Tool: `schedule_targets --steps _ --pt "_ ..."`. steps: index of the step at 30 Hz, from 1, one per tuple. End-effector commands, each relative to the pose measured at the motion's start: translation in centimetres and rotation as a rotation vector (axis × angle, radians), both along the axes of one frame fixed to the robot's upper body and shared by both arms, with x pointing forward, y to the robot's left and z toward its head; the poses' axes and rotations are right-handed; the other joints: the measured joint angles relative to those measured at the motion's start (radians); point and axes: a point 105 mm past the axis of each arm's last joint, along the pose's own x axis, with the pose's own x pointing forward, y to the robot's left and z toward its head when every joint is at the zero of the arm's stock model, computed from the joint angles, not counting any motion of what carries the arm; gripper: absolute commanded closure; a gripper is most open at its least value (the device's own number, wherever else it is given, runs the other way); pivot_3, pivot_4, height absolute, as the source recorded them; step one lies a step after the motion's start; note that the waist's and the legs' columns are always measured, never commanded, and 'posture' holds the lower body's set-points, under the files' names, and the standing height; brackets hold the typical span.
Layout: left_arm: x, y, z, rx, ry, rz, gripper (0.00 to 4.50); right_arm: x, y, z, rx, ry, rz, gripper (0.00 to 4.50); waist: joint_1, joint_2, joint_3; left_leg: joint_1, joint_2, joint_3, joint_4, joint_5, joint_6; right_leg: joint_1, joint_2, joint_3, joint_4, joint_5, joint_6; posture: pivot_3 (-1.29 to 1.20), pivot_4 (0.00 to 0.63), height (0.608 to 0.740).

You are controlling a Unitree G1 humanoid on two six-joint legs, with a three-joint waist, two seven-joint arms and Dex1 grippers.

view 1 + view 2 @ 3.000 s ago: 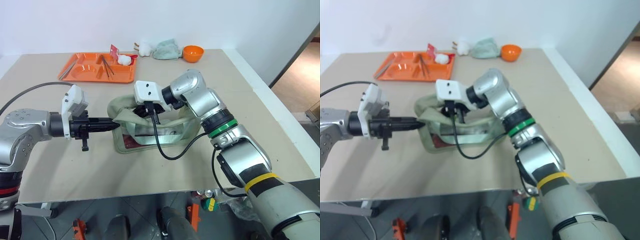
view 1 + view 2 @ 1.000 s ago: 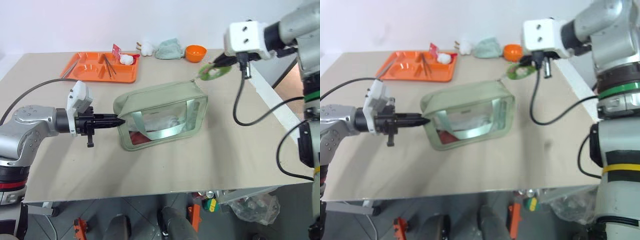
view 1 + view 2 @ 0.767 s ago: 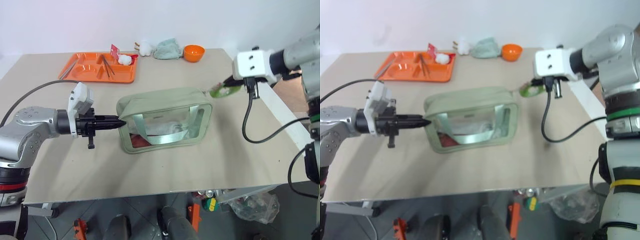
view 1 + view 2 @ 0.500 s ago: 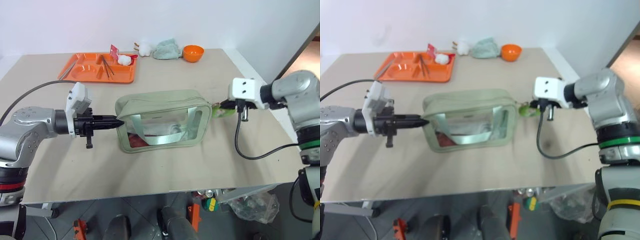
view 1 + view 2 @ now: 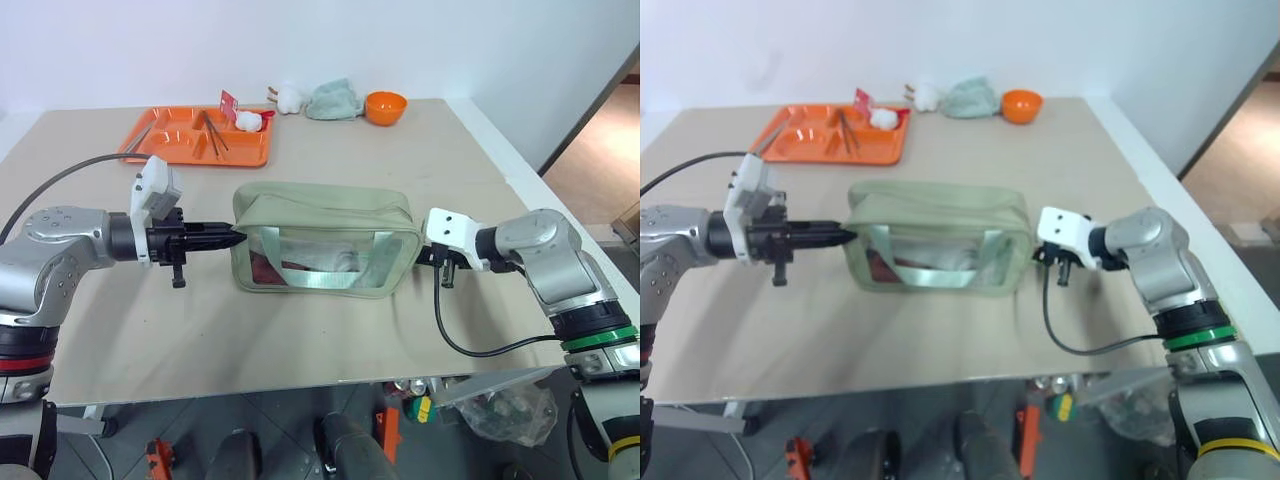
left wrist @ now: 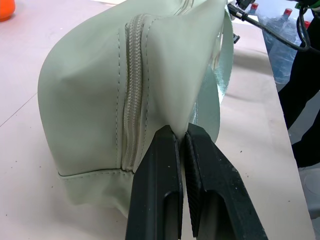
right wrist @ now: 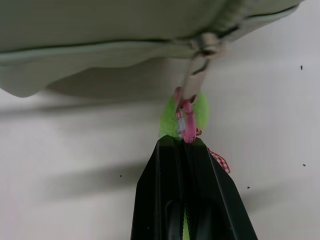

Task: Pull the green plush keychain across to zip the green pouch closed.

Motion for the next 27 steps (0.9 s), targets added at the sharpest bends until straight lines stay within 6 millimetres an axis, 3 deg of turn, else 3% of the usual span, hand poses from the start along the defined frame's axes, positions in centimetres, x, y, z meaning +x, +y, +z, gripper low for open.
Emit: schedule_targets --steps 1,3,6,11,14,17,18,21,24,25,27 --pt "-0.1 0.1 1.6 -0.02 -0.066 -0.005 4.5 -0.7 0.4 -2.6 -0.054 0.046 0.02 4.49 -0.001 -0.001 0.0 0.002 0.0 0.0 0.0 0.0 0.0 0.001 0.0 0.0 0.0 0.0 0.0 0.0 0.15 0.74" --pt "-0.1 0.1 1.6 -0.019 -0.067 -0.005 4.5 -0.6 0.3 -2.5 -0.057 0.038 0.016 4.49 -0.002 -0.001 0.0 0.004 0.0 0.0 0.0 0.0 0.0 0.003 0.001 0.001 0.0 0.0 0.0 0.0 0.15 0.74" --pt "-0.1 0.2 1.6 -0.018 -0.069 -0.001 4.5 0.1 0.4 -0.7 0.003 0.007 -0.007 4.49 -0.003 -0.001 0.0 0.009 0.0 0.0 0.0 0.0 0.0 0.008 0.001 0.001 0.0 0.0 0.0 0.0 0.15 0.74" --pt "-0.1 0.4 1.5 -0.017 -0.066 0.012 4.5 0.2 0.5 4.2 0.201 -0.013 -0.011 4.49 -0.003 0.0 0.0 0.009 0.0 0.001 0.0 0.0 0.0 0.008 0.001 0.002 0.0 0.001 0.0 0.0 0.15 0.74" --pt "0.3 0.7 1.1 -0.017 -0.051 0.05 4.5 -0.5 -0.2 6.8 0.295 -0.011 0.007 3.66 -0.001 0.0 0.0 0.008 0.0 0.001 -0.001 0.0 0.0 0.007 0.001 0.003 0.0 0.001 0.0 0.0 0.15 0.74" --pt "0.8 1.4 0.7 -0.039 -0.043 0.104 4.5 -1.7 -1.5 7.7 0.335 0.008 -0.002 2.87 0.003 0.0 0.0 0.008 0.0 0.001 -0.003 0.0 0.0 0.007 0.0 0.002 -0.001 -0.001 0.0 0.0 0.15 0.74" --pt "0.9 1.6 0.8 -0.053 -0.04 0.12 4.15 -2.0 -1.9 7.9 0.35 0.013 -0.011 2.32 0.004 0.0 0.0 0.008 0.0 0.001 -0.004 0.0 0.0 0.007 -0.001 0.002 -0.002 -0.002 0.0 0.0 0.15 0.74" --pt "0.9 2.2 1.2 -0.115 -0.008 0.149 3.05 -3.1 -2.9 8.4 0.403 0.046 -0.04 1.21 0.004 0.0 0.0 0.007 0.0 0.001 -0.005 -0.001 0.0 0.007 -0.001 0.001 -0.002 -0.003 0.0 0.0 0.15 0.74" --pt "0.6 2.9 1.9 -0.165 -0.001 0.173 2.19 -4.1 -4.1 8.7 0.44 0.064 -0.081 0.32 0.004 0.0 0.0 0.007 0.0 0.001 -0.006 -0.001 0.0 0.006 0.0 0.002 -0.002 -0.003 0.0 0.0 0.15 0.74" --pt "0.3 3.2 2.6 -0.194 0.002 0.178 1.7 -4.2 -4.7 9.0 0.46 0.052 -0.109 0.0 0.003 0.0 0.0 0.007 -0.001 0.001 -0.006 -0.001 0.0 0.006 -0.001 0.002 -0.002 -0.003 0.0 0.0 0.15 0.74" --pt "-0.5 3.7 3.7 -0.238 0.013 0.174 1.05 -4.4 -5.5 9.3 0.489 0.034 -0.149 0.0 0.001 0.0 0.0 0.008 0.0 0.001 -0.006 -0.001 0.0 0.006 -0.001 0.002 -0.002 -0.003 0.0 0.0 0.15 0.74"
